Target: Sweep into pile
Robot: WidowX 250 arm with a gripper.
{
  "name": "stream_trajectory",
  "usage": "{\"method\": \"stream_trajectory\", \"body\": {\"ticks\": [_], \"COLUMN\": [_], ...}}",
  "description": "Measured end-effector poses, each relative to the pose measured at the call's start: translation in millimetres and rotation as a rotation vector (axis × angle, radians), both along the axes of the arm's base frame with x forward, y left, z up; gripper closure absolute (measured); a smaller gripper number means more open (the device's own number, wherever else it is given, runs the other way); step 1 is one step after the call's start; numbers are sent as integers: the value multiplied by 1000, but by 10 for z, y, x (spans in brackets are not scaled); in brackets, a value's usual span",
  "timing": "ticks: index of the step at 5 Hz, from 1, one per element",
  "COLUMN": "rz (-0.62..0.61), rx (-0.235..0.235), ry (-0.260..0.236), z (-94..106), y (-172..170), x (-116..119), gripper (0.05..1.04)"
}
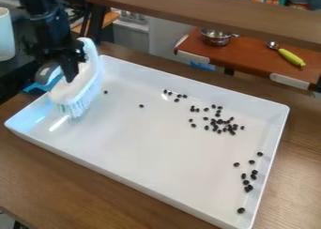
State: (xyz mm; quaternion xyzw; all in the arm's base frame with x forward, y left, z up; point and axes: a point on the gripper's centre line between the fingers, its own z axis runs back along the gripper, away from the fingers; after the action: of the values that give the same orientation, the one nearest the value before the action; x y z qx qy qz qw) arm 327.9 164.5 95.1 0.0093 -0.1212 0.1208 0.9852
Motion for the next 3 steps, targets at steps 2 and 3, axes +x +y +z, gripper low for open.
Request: {"method": "stream_trajectory", "body": {"ticks": [2, 3], "rz": [33, 18], "rx": [35, 56], "ry": [19, 28], "z": [-114, -178], "y": [-18, -150], "x": [156, 240], "gripper": [587, 587]}}
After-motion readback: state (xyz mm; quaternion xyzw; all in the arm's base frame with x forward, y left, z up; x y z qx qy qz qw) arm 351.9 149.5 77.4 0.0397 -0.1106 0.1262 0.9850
